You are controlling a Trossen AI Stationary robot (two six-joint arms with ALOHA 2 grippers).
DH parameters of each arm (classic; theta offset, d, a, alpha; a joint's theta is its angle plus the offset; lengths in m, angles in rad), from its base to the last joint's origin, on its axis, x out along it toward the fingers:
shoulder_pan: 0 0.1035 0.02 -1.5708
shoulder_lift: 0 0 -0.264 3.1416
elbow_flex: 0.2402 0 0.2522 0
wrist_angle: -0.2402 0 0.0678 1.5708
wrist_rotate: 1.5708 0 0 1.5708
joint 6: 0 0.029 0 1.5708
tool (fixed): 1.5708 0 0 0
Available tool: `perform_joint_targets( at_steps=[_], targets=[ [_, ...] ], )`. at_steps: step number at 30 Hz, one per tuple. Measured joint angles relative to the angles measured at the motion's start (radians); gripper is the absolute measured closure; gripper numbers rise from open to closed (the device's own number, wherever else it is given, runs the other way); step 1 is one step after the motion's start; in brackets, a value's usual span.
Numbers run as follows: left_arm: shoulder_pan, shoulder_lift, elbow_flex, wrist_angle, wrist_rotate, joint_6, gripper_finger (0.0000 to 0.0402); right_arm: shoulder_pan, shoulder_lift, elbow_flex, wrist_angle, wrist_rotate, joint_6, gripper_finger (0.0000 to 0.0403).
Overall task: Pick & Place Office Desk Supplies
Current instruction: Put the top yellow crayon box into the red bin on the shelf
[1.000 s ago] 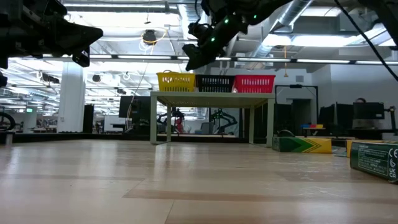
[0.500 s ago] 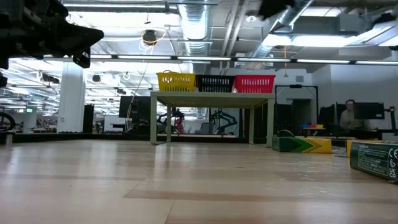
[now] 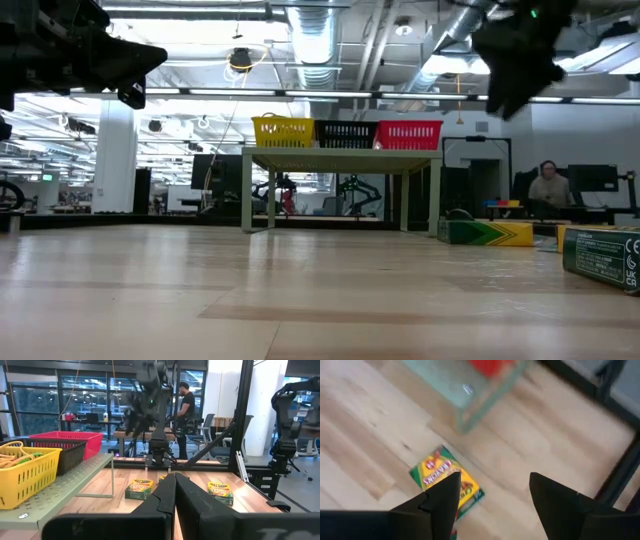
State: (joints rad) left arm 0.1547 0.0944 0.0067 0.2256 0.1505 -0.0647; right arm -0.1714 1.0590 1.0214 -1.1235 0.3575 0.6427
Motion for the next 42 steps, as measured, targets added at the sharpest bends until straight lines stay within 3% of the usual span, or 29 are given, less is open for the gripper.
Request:
perform_joint_targets(
  at_steps=[9, 14, 18, 25, 42],
  targets=[
    [0.0, 0.0, 0.0, 0.0, 0.0, 0.0, 0.0402, -0.052, -0.158, -0.348, 0.189, -0.172, 0.218, 0.0191],
    [0.0, 0.0, 0.0, 0.0, 0.0, 0.0, 0.0402, -0.056, -0.171, -0.504, 0.27, -0.208, 0.313, 0.0194],
    [0.0, 0.0, 0.0, 0.0, 0.0, 0.0, 0.0402, -0.032, -0.158, -0.587, 0.433, -0.241, 0.362, 0.0191],
    [0.0, 0.0, 0.0, 0.0, 0.0, 0.0, 0.0402, -0.019, -0.088, -0.65, 0.535, -0.229, 0.396, 0.0198],
    [0.0, 0.0, 0.0, 0.0, 0.0, 0.0, 0.0402, 0.002, 0.099, -0.648, 0.685, -0.21, 0.395, 0.0212]
  ],
)
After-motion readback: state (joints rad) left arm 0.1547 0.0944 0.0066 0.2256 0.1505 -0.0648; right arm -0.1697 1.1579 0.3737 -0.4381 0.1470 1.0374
